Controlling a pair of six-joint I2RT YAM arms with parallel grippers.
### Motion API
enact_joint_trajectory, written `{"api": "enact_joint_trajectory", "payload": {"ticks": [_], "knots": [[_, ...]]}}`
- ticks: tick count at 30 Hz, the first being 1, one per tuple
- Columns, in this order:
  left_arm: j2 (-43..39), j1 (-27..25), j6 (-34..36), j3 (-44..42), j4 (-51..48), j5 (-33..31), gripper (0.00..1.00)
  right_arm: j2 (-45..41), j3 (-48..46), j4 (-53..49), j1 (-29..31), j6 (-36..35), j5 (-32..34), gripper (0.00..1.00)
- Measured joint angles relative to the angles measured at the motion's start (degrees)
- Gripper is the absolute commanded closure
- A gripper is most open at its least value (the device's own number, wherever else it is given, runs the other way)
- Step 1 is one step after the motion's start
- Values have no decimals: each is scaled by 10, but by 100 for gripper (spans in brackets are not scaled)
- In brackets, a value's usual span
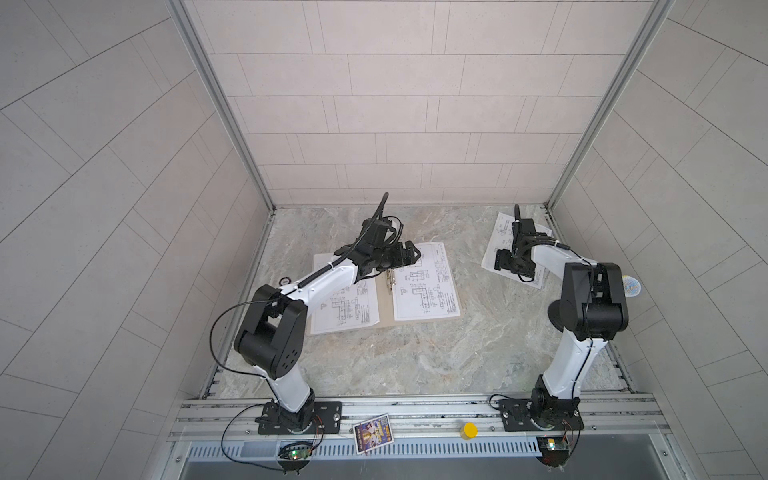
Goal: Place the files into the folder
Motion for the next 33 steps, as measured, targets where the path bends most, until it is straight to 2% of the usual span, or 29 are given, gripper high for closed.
{"api": "enact_joint_trajectory", "payload": {"ticks": [5, 10, 18, 26, 33], "knots": [[15, -13, 0, 8, -7, 1, 9, 59, 71, -33, 1, 0, 7, 19], [16, -13, 0, 8, -8, 1, 9, 94, 114, -64, 1, -7, -25, 26], [16, -13, 0, 8, -8, 1, 9, 97, 123, -83, 6, -29, -73, 34], [16, -13, 0, 8, -8, 1, 9, 87, 104, -79, 37, -55, -92, 39], [16, -13, 5, 8, -8, 1, 9, 28, 12, -46, 55, -63, -101, 42]]}}
